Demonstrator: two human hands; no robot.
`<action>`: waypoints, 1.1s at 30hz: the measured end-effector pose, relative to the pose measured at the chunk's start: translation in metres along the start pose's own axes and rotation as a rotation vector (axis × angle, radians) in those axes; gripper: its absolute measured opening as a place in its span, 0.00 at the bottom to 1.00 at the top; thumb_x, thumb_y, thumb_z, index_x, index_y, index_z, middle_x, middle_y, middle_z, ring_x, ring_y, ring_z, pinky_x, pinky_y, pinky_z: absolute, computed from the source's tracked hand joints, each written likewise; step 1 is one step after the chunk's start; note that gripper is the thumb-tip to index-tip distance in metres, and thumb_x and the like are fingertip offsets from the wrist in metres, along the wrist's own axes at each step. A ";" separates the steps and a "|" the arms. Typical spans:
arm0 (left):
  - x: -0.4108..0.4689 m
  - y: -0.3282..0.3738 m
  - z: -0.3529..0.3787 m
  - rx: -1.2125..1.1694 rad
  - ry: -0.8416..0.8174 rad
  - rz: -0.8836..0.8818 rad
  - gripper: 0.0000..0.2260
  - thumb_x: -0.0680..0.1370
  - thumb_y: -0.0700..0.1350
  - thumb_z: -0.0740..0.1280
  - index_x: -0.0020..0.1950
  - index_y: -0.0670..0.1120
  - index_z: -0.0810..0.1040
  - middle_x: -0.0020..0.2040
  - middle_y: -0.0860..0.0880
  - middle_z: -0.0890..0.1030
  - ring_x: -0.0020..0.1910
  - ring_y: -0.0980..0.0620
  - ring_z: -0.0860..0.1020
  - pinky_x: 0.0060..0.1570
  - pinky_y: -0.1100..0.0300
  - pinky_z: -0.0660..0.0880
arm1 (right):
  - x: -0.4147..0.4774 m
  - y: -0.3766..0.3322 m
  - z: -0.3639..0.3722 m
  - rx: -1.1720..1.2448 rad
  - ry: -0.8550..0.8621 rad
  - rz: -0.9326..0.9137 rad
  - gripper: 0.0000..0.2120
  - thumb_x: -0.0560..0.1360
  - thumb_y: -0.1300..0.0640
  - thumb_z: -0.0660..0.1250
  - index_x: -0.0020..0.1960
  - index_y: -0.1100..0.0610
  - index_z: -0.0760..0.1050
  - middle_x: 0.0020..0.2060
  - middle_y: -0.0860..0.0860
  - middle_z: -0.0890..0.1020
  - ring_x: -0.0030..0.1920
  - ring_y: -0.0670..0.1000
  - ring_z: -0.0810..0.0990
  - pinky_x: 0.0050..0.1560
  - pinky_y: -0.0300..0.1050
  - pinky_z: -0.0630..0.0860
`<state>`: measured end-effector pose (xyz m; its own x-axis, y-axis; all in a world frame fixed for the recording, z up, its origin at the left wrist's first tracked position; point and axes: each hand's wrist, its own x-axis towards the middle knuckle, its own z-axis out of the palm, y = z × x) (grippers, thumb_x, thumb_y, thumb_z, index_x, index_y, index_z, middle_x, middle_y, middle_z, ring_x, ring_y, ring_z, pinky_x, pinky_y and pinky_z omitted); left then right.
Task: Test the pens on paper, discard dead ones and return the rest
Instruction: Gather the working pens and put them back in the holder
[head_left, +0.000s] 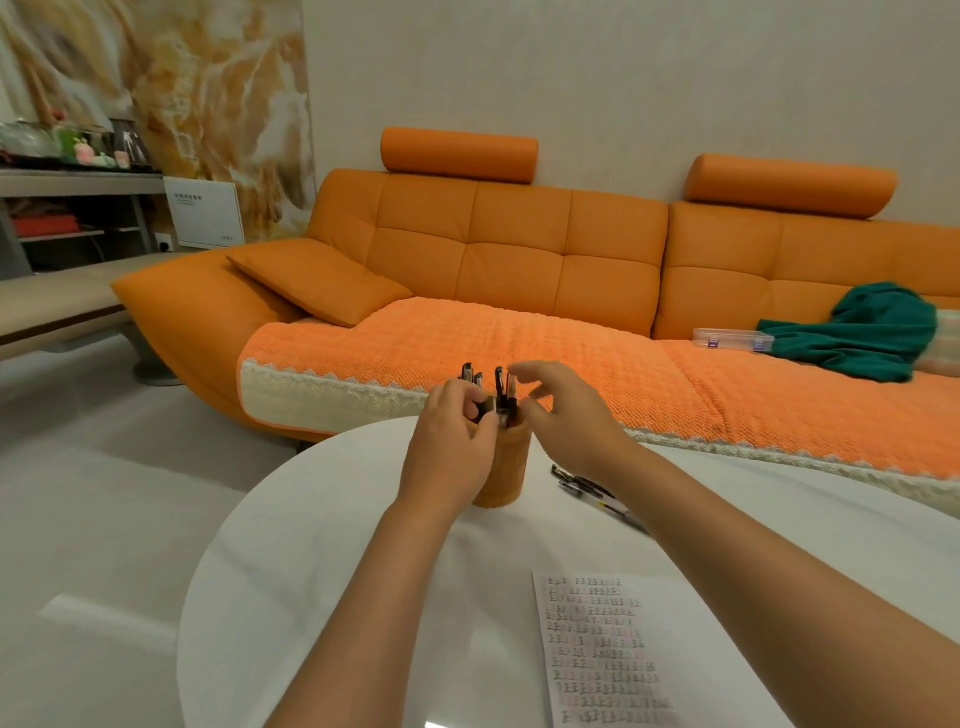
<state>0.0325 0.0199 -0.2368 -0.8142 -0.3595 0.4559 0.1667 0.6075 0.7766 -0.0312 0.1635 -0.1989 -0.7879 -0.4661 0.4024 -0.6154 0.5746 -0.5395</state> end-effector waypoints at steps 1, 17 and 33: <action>-0.005 0.004 0.004 0.008 -0.036 0.017 0.05 0.81 0.48 0.65 0.55 0.52 0.73 0.50 0.54 0.73 0.48 0.55 0.75 0.46 0.58 0.74 | -0.008 0.008 -0.003 -0.004 0.003 0.026 0.18 0.82 0.59 0.60 0.70 0.48 0.72 0.64 0.47 0.75 0.58 0.48 0.76 0.60 0.47 0.74; -0.044 -0.001 0.078 0.416 -0.621 0.115 0.24 0.84 0.48 0.60 0.80 0.52 0.60 0.78 0.51 0.64 0.76 0.51 0.62 0.71 0.55 0.64 | -0.096 0.116 0.001 -0.460 -0.284 0.249 0.23 0.83 0.53 0.56 0.78 0.50 0.62 0.73 0.52 0.68 0.71 0.57 0.64 0.70 0.53 0.65; -0.043 -0.007 0.090 0.572 -0.657 0.203 0.20 0.83 0.47 0.61 0.76 0.52 0.68 0.70 0.51 0.72 0.68 0.51 0.67 0.67 0.53 0.69 | -0.093 0.119 0.000 -0.325 -0.365 0.132 0.23 0.81 0.54 0.62 0.75 0.51 0.67 0.63 0.52 0.72 0.66 0.54 0.67 0.68 0.51 0.66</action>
<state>0.0160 0.0949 -0.3009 -0.9827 0.1654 0.0834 0.1828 0.9386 0.2925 -0.0317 0.2754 -0.3004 -0.8367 -0.5468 0.0303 -0.5313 0.7971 -0.2870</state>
